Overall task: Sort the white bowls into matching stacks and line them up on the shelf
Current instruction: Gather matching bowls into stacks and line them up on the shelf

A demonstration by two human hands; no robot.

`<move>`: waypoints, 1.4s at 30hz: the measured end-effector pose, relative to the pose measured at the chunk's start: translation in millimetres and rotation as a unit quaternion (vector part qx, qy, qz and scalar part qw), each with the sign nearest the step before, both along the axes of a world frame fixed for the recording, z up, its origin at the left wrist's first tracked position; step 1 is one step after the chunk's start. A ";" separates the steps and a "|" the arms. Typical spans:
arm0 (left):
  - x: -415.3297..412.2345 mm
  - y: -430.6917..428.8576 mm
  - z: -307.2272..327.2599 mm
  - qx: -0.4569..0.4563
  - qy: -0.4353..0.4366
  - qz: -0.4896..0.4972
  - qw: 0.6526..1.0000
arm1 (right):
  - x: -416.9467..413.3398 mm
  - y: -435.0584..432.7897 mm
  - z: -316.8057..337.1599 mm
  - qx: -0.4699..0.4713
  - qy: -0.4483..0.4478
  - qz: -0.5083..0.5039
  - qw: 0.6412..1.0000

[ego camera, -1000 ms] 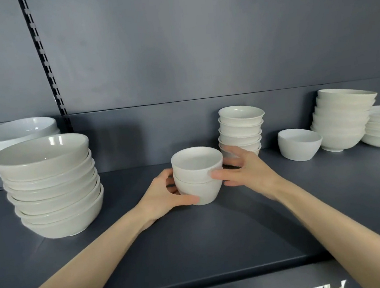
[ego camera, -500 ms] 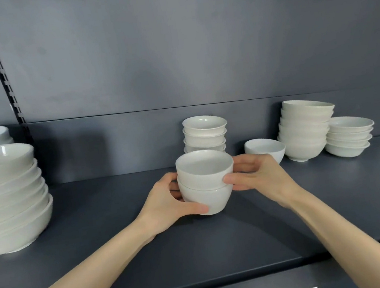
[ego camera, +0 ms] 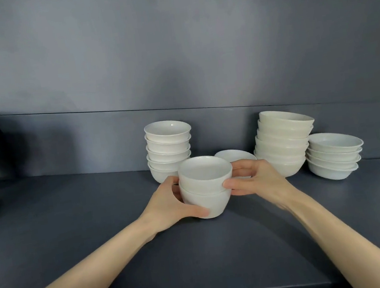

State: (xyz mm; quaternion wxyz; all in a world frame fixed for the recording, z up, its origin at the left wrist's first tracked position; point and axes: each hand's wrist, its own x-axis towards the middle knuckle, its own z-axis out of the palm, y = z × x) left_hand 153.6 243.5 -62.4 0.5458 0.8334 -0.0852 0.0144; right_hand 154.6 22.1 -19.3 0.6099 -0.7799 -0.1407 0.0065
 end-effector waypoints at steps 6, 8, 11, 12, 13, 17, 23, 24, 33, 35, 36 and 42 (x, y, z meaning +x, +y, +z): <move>1.2 -1.6 -7.0 -0.009 -0.005 0.023 1.000 | 15.4 -12.4 0.3 -0.045 0.034 0.055 0.997; 0.9 -0.2 -8.6 -0.021 -0.006 0.020 1.000 | 18.8 -15.3 0.3 -0.039 0.001 0.000 0.999; 1.3 -0.5 -11.0 -0.034 -0.009 0.013 0.999 | 31.6 -26.3 -7.1 -0.146 -0.131 -0.157 0.968; 0.8 -1.2 -11.5 -0.036 -0.010 0.011 0.999 | 35.5 -29.8 -11.2 -0.212 -0.149 -0.168 0.951; 0.5 -1.6 -11.9 -0.039 -0.012 0.010 0.999 | 39.3 -32.6 -16.1 -0.274 -0.151 -0.158 0.936; 0.5 -1.8 -12.1 -0.046 -0.017 0.004 0.999 | 48.4 -35.2 -29.4 -0.345 -0.157 -0.153 0.913; -1.3 -2.2 -14.1 -0.050 -0.024 -0.002 0.998 | 44.0 -33.6 -27.0 -0.250 -0.186 -0.197 0.930; -1.7 -2.1 -13.7 -0.047 -0.024 -0.003 0.999 | 41.9 -33.3 -23.2 -0.218 -0.196 -0.207 0.933; -0.8 -2.3 -13.9 -0.042 -0.029 0.003 0.999 | 10.3 -22.2 9.3 0.087 -0.229 -0.145 0.959; -0.9 -2.3 -14.5 -0.046 -0.029 0.002 0.999 | 4.8 -18.0 11.3 0.093 -0.237 -0.095 0.962; -0.8 -2.1 -15.0 -0.050 -0.028 0.001 0.998 | 3.0 -15.7 11.0 0.086 -0.245 -0.069 0.963; 1.0 -1.7 -15.1 -0.056 -0.026 -0.006 0.998 | 8.5 -10.5 -0.2 -0.015 -0.274 0.024 0.961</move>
